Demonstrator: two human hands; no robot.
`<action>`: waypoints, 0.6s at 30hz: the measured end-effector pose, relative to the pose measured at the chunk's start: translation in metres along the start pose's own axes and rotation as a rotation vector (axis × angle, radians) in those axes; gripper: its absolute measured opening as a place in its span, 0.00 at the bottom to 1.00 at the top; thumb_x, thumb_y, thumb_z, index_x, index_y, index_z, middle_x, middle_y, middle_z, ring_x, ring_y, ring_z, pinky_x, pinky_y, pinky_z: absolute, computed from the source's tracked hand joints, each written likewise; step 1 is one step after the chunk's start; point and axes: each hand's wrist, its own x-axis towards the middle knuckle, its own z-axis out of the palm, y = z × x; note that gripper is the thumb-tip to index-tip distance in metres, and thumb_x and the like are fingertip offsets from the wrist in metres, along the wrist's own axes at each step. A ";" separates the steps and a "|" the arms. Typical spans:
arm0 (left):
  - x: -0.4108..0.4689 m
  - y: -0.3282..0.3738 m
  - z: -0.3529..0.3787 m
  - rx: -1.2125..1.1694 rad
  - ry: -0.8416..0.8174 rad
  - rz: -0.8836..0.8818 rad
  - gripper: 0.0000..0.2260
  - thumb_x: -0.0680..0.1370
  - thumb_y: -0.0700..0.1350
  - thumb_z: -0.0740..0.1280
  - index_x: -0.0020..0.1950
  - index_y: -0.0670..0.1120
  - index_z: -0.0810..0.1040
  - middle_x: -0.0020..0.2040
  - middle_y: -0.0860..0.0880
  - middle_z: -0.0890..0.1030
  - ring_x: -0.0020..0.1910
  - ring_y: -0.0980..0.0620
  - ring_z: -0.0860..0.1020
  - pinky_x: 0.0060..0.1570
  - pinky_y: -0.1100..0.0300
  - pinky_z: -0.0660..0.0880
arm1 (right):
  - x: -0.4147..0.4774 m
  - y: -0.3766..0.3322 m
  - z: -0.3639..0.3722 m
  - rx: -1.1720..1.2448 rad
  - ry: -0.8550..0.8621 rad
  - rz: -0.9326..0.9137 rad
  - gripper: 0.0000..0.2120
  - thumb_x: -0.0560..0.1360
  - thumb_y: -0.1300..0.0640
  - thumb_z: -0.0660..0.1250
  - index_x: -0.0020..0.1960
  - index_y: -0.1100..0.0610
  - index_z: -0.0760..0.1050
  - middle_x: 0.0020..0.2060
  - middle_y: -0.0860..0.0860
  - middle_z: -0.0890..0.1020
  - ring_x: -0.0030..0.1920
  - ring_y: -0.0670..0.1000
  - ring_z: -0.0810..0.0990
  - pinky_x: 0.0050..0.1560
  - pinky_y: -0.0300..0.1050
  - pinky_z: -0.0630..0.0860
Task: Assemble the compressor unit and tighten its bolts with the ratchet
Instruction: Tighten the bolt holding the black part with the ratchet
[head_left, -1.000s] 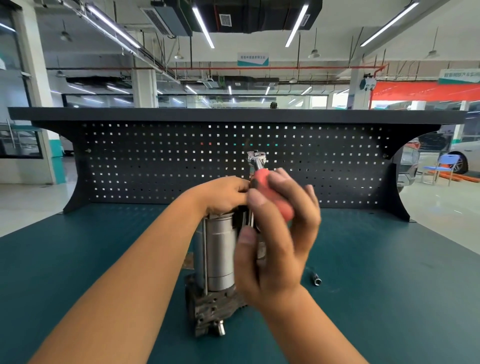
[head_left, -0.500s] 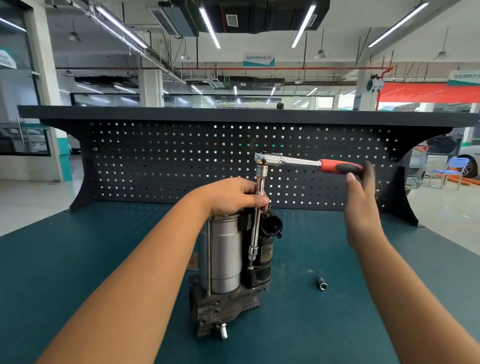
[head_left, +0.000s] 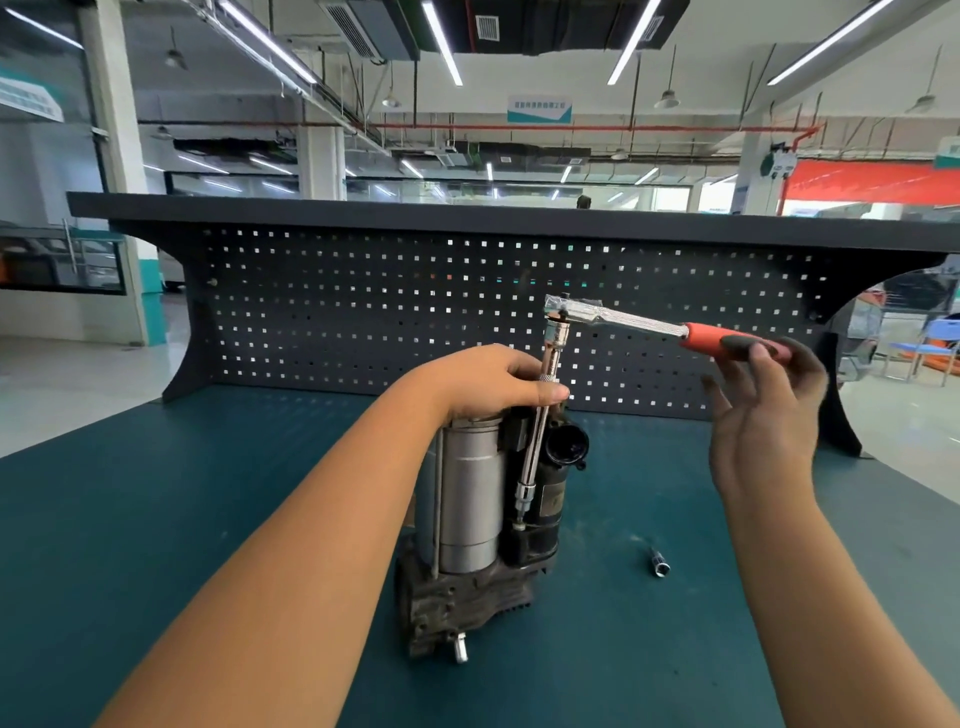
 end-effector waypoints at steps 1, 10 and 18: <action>0.000 0.000 0.000 0.003 0.000 0.004 0.10 0.76 0.58 0.64 0.53 0.57 0.79 0.54 0.59 0.79 0.53 0.59 0.75 0.50 0.63 0.67 | -0.009 -0.006 0.001 0.033 0.036 -0.032 0.10 0.79 0.64 0.57 0.52 0.49 0.65 0.56 0.51 0.76 0.56 0.53 0.77 0.54 0.47 0.73; -0.003 -0.002 -0.002 -0.001 0.017 -0.054 0.10 0.77 0.59 0.63 0.53 0.58 0.78 0.56 0.58 0.79 0.56 0.57 0.75 0.56 0.59 0.67 | -0.097 -0.039 0.035 -0.051 0.119 -0.494 0.15 0.72 0.64 0.58 0.57 0.52 0.64 0.57 0.51 0.69 0.59 0.51 0.70 0.64 0.62 0.70; -0.003 -0.004 -0.003 -0.010 0.011 0.004 0.05 0.76 0.56 0.65 0.47 0.59 0.80 0.48 0.61 0.80 0.52 0.59 0.76 0.57 0.59 0.69 | -0.144 -0.035 0.077 -0.030 -0.184 -0.845 0.11 0.76 0.64 0.53 0.56 0.60 0.68 0.53 0.59 0.73 0.56 0.62 0.76 0.61 0.61 0.70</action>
